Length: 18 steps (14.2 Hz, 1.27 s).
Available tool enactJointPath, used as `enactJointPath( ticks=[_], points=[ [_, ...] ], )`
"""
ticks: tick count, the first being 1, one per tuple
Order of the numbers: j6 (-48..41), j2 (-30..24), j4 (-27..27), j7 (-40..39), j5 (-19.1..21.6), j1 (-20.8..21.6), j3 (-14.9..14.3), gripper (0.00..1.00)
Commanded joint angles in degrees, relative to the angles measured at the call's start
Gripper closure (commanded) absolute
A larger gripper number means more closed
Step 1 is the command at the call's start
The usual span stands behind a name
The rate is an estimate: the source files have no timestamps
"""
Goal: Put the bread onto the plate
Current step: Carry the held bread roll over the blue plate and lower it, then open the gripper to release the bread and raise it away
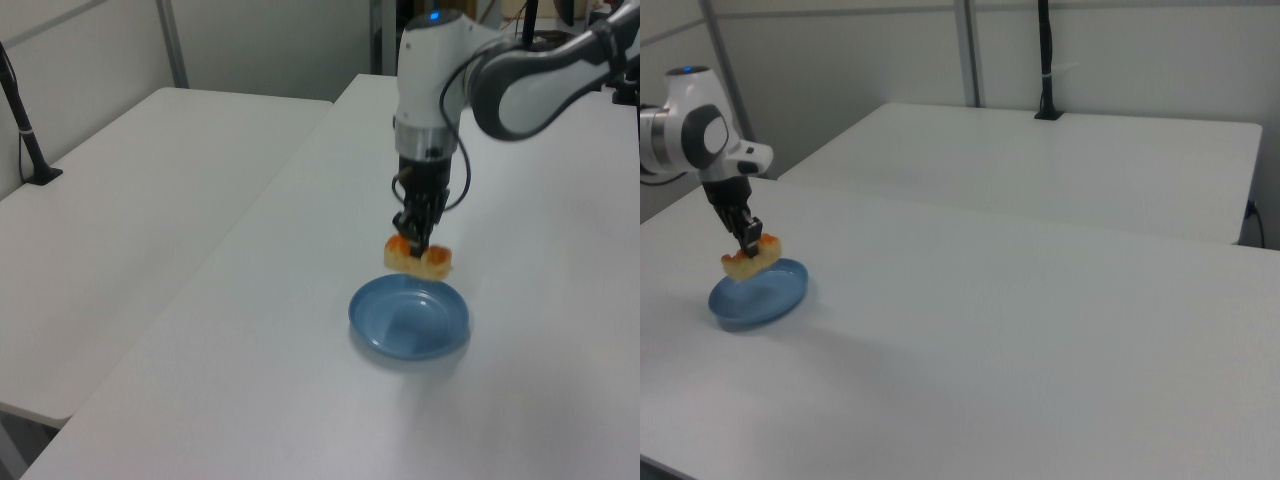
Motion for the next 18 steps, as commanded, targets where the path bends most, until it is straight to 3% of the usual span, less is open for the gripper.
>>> enactJointPath(
  ticks=[1, 6, 7, 8, 9, 14, 18],
  points=[
    [4.8, 5.0, 1.1, 2.9, -1.9, 1.5, -0.4, 0.97],
    [7.0, 7.3, 1.1, 4.3, -4.7, 2.8, -0.4, 0.93],
    [7.0, 7.7, 1.1, 4.3, -4.7, 3.0, -0.4, 0.76],
    [7.0, 7.7, 1.1, 4.2, -4.5, 2.8, -0.4, 0.12],
    [7.0, 7.7, 1.1, 4.1, -4.7, 2.9, -0.4, 0.00],
    [6.3, 6.6, 1.1, 3.9, -4.8, 2.3, -0.4, 0.00],
    [-2.2, -0.9, 2.8, 2.9, -4.1, -2.6, -0.5, 0.00]
  ],
)
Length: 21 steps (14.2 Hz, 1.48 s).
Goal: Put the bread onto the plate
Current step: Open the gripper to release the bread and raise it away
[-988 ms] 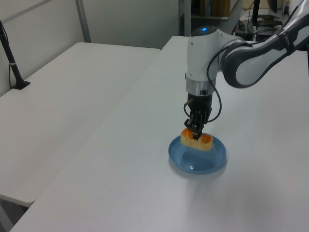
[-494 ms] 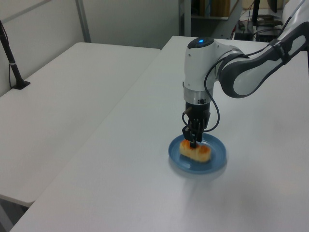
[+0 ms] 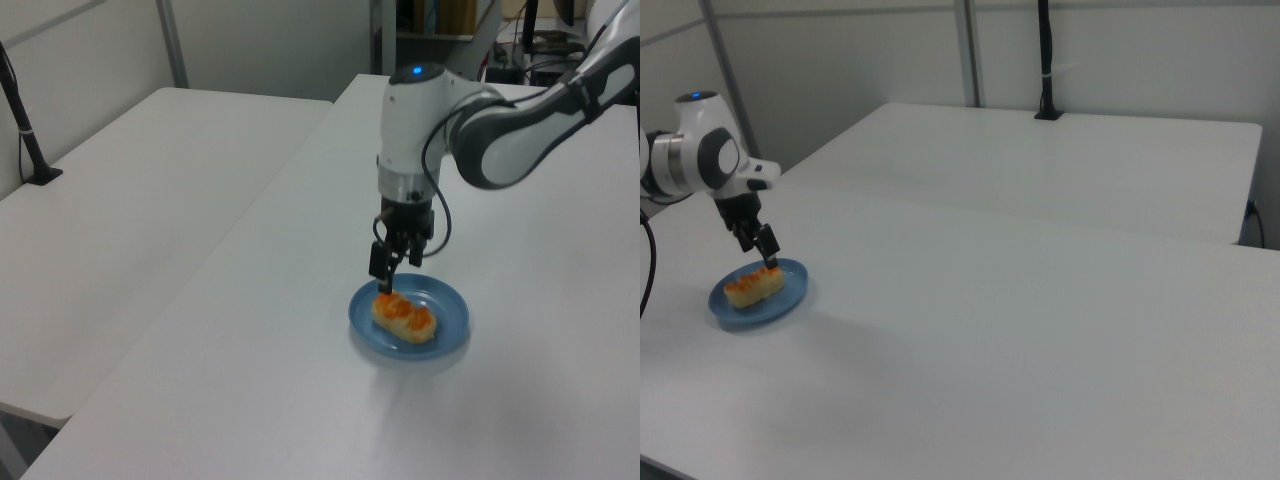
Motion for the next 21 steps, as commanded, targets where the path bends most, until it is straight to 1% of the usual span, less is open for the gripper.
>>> enactJointPath(
  ticks=[1, 3, 5, 6, 8, 9, 11, 12, 13, 16, 17, 21],
  points=[
    [-11.7, -8.3, 2.2, -1.9, -0.3, -4.8, -0.4, 0.00],
    [-19.3, -10.6, 5.8, -8.6, 0.0, -7.3, -1.3, 0.00],
    [-24.0, -14.1, 6.7, -14.4, 0.2, -9.7, -3.6, 0.00],
    [-25.8, -17.0, 6.7, -18.1, 0.8, -9.8, -6.9, 0.00],
    [-27.0, -20.5, 6.7, -23.6, 2.2, -9.5, -11.3, 0.00],
    [-27.8, -21.7, 6.7, -27.5, 2.4, -9.5, -14.0, 0.00],
    [-28.4, -23.3, 6.7, -33.6, 2.4, -9.9, -17.0, 0.00],
    [-28.5, -23.6, 6.7, -39.2, 2.4, -9.9, -19.6, 0.00],
    [-28.5, -23.6, 6.8, -42.6, 2.4, -10.1, -21.0, 0.00],
    [-28.1, -24.2, 6.7, -49.8, 2.2, -12.0, -22.0, 0.00],
    [-27.8, -24.0, 6.7, -51.1, 2.2, -12.3, -22.0, 0.00],
    [-27.8, -24.0, 6.3, -50.7, 2.3, -12.3, -22.1, 0.00]
  ],
)
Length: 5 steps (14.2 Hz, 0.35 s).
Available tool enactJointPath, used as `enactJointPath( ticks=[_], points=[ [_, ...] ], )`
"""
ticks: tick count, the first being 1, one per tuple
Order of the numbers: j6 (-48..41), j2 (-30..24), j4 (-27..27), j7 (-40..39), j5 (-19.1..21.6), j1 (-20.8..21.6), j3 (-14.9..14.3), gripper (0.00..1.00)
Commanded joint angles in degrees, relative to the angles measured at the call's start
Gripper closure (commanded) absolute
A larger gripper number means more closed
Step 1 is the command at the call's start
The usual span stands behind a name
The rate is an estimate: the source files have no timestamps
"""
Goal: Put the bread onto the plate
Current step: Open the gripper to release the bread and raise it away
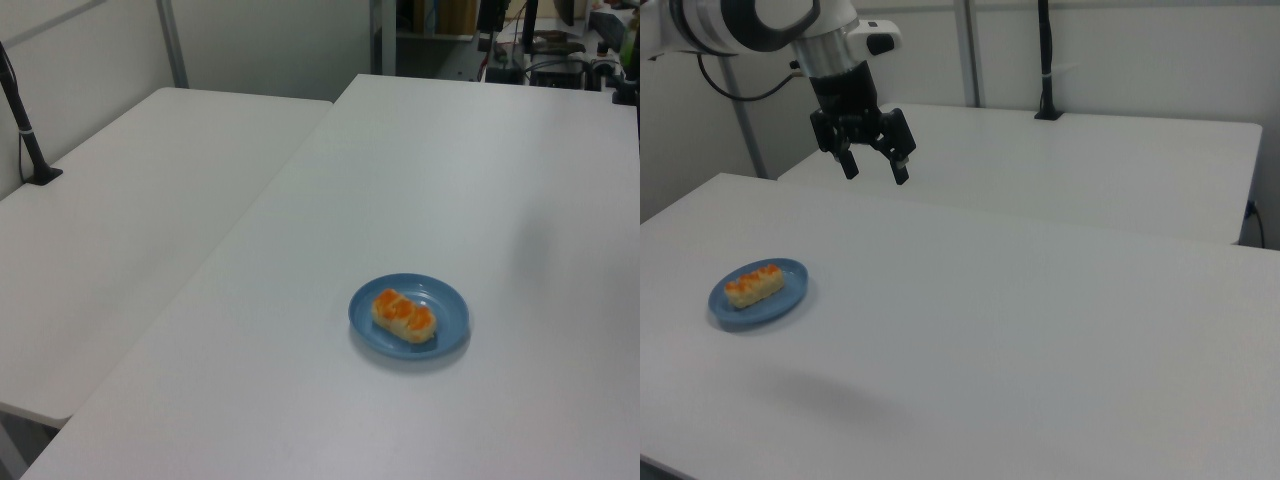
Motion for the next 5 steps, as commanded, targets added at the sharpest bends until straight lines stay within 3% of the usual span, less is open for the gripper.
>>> enactJointPath(
  ticks=[1, 5],
  points=[
    [-0.2, -1.1, -1.2, -1.1, 1.2, 0.2, -0.2, 0.00],
    [-0.3, -0.9, -1.2, -1.2, 1.4, 0.6, -0.2, 0.00]
  ],
)
